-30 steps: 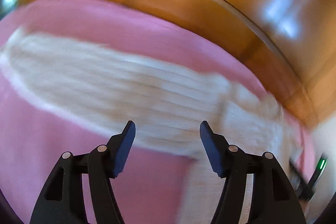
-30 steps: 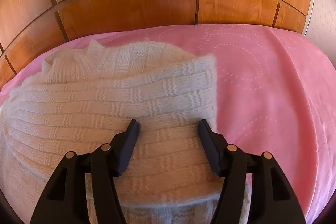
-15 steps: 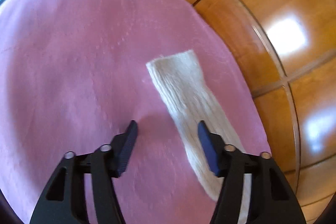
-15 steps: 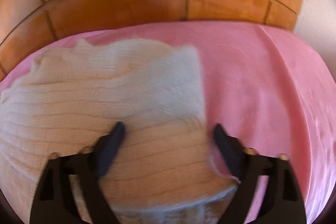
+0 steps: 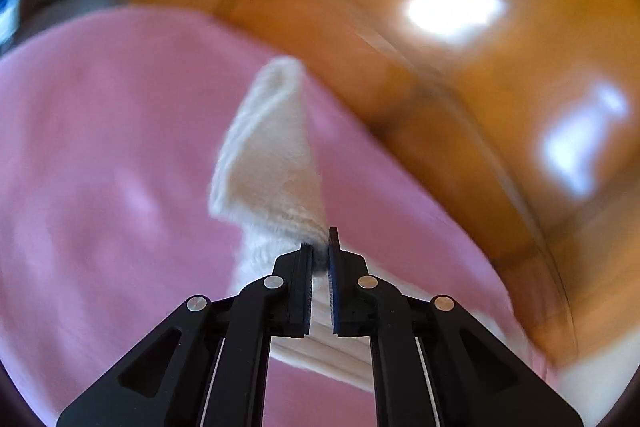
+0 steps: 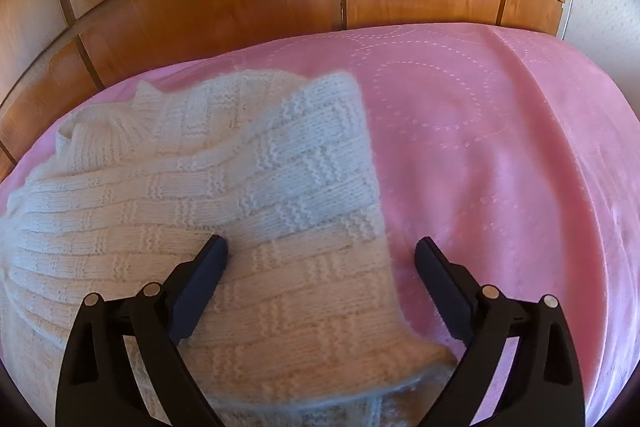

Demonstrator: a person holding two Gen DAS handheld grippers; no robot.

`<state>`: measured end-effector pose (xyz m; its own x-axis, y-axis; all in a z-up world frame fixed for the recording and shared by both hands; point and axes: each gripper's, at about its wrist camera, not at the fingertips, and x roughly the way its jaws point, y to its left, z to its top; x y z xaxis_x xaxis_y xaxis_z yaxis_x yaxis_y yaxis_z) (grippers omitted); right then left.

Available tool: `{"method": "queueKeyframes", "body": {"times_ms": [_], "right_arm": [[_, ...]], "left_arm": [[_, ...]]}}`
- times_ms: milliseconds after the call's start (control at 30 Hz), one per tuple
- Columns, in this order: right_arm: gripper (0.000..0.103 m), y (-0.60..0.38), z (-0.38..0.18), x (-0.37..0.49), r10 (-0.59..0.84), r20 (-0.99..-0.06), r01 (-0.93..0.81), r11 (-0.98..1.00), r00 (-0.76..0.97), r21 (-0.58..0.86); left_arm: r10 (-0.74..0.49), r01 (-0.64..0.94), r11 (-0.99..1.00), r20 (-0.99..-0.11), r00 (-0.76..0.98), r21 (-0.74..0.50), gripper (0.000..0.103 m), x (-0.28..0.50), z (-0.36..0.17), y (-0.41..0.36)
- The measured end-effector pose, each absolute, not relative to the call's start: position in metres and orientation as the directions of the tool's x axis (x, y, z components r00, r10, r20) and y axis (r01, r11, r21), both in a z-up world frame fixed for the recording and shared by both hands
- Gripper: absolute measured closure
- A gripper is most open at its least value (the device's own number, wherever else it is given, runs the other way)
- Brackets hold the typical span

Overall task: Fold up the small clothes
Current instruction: 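Grasp the sleeve cuff with the left gripper and fold it back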

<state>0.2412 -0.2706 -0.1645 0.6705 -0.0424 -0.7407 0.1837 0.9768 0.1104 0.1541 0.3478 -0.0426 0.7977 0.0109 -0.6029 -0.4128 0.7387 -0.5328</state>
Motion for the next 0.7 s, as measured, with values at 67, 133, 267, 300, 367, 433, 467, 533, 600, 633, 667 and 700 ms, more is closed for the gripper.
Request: {"method": "queueKeyframes", "body": {"times_ms": [67, 133, 267, 300, 367, 433, 467, 533, 600, 633, 667, 700], "right_arm": [[0.009, -0.270, -0.163, 0.240, -0.042, -0.740, 0.184, 0.977, 0.672, 0.112], [0.009, -0.270, -0.164, 0.240, -0.041, -0.738, 0.184, 0.976, 0.674, 0.114], [0.009, -0.273, -0.165, 0.239, -0.031, -0.733, 0.183, 0.975, 0.679, 0.128], [0.009, -0.273, -0.165, 0.239, -0.028, -0.733, 0.182, 0.974, 0.680, 0.132], [0.009, -0.275, -0.166, 0.239, -0.022, -0.731, 0.182, 0.973, 0.682, 0.140], [0.009, -0.277, -0.166, 0.238, -0.015, -0.729, 0.181, 0.972, 0.684, 0.150], [0.009, -0.278, -0.166, 0.238, -0.010, -0.728, 0.179, 0.971, 0.686, 0.155], [0.009, -0.280, -0.164, 0.236, -0.003, -0.721, 0.180, 0.969, 0.693, 0.169], [0.011, -0.286, -0.161, 0.233, -0.004, -0.708, 0.186, 0.966, 0.706, 0.181], [0.013, -0.287, -0.154, 0.226, -0.021, -0.687, 0.196, 0.964, 0.726, 0.178], [0.016, -0.286, -0.148, 0.220, -0.033, -0.668, 0.199, 0.965, 0.743, 0.173], [0.017, -0.283, -0.137, 0.211, -0.040, -0.634, 0.188, 0.968, 0.772, 0.168]], "left_arm": [[-0.042, -0.309, 0.810, -0.575, 0.817, -0.498, 0.097, 0.157, -0.026, 0.300], [-0.119, -0.199, 0.858, -0.560, 0.820, -0.474, 0.097, 0.160, -0.019, 0.247], [-0.224, -0.044, 0.910, -0.576, 0.786, -0.413, 0.097, 0.168, -0.024, 0.161], [-0.241, -0.021, 0.915, -0.590, 0.771, -0.402, 0.097, 0.171, -0.030, 0.144], [-0.263, 0.015, 0.929, -0.633, 0.728, -0.370, 0.097, 0.180, -0.046, 0.109], [-0.274, 0.029, 0.937, -0.680, 0.680, -0.349, 0.093, 0.183, -0.063, 0.084], [-0.280, 0.033, 0.938, -0.696, 0.661, -0.345, 0.082, 0.180, -0.071, 0.076], [-0.288, 0.041, 0.938, -0.705, 0.648, -0.345, 0.072, 0.171, -0.077, 0.068], [-0.280, 0.037, 0.940, -0.702, 0.655, -0.340, 0.066, 0.158, -0.080, 0.068], [-0.272, 0.030, 0.941, -0.699, 0.661, -0.338, 0.066, 0.147, -0.082, 0.072], [-0.268, 0.026, 0.941, -0.699, 0.663, -0.337, 0.066, 0.145, -0.083, 0.073], [-0.255, 0.016, 0.945, -0.701, 0.667, -0.328, 0.066, 0.135, -0.086, 0.078]]}}
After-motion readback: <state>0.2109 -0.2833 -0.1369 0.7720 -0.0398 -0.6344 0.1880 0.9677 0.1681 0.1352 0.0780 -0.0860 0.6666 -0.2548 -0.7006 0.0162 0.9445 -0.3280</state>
